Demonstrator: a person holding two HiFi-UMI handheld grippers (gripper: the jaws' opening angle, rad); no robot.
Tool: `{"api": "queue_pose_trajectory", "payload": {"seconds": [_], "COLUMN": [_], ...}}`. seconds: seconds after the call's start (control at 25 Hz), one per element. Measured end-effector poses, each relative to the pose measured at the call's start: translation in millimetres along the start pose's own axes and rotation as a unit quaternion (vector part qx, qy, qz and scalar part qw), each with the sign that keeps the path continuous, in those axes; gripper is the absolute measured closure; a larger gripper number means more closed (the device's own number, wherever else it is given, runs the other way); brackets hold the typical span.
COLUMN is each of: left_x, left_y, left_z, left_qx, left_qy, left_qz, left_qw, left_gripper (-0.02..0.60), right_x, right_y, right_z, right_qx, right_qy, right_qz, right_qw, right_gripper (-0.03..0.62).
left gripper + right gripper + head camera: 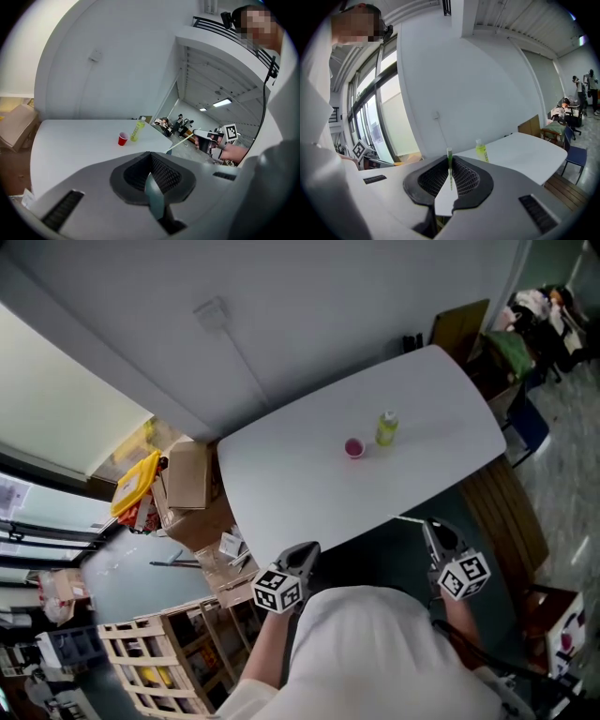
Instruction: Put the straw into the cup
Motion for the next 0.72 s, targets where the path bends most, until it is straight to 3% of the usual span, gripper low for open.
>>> {"api": "queue_pose_trajectory", "payload": {"seconds": [0.72], "left_x": [42.8], "left_y": [-65.8], "left_z": [-30.8], "left_qx": [-0.016], "left_qy": [-0.037], "left_qz": [0.041], "left_qw": [0.9984], "left_gripper": [0.58], "right_x": [91.7], "right_y": [21.3], "right_z": [-26.1], "right_qx": [-0.023], "right_qy": [-0.048], "right_qz": [0.031], "right_qw": [0.998], "right_gripper": [0.545]}}
Point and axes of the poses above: the fingertips, and each gripper's own axes: x forward along the fingers, y to its right, z out of its underside, the point moved 3 cm from there along -x, backward along the fingers, and after that the axes turned 1 degree about -y, right-handed, at the moved point
